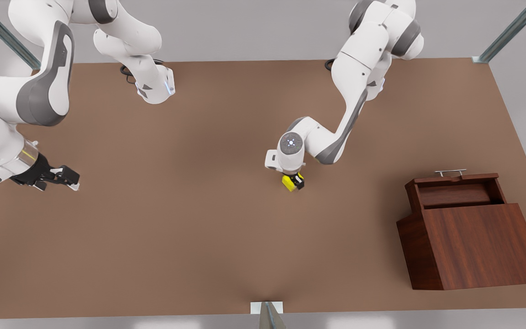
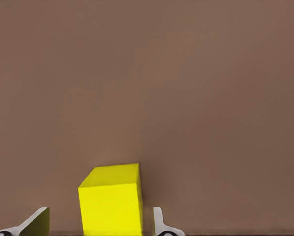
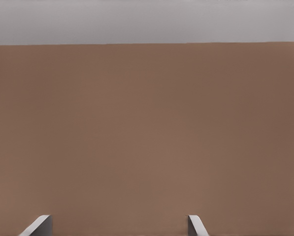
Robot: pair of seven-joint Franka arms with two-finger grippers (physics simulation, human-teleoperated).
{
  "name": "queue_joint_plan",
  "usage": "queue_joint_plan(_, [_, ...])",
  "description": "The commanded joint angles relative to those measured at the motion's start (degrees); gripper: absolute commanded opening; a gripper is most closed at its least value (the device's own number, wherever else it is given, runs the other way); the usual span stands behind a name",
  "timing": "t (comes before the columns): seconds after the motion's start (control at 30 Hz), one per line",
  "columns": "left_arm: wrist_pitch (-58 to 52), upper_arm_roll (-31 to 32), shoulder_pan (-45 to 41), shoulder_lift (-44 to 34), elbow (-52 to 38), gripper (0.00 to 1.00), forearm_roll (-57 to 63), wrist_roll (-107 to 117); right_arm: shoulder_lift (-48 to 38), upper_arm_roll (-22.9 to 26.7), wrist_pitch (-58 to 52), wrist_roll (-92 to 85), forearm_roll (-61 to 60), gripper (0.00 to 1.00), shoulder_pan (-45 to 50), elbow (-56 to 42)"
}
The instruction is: Open the drawer with left arm, place the square in the middle with right arm, and place the square in the drawer with left arm
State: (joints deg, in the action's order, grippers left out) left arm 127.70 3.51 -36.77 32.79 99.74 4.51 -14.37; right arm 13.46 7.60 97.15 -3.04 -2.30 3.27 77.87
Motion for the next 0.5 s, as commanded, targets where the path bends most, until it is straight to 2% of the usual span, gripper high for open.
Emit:
queue_joint_plan(0.0, [0.5, 0.0, -0.1, 0.0, 0.5, 1.00, 0.6, 0.0, 0.0, 0.4, 0.0, 0.0, -0.2, 1.00, -0.3, 0.0])
queue_joint_plan(0.43, [1.9, -0.4, -0.1, 3.7, 2.0, 1.00, 0.6, 0.0, 0.3, 0.7, 0.5, 0.1, -0.2, 1.00, -0.1, -1.1])
queue_joint_plan(0.47, [2.0, -0.4, -0.1, 4.2, 2.0, 0.95, 0.7, 0.0, 0.3, 0.7, 0.1, 0.1, -0.2, 1.00, -0.1, -1.1])
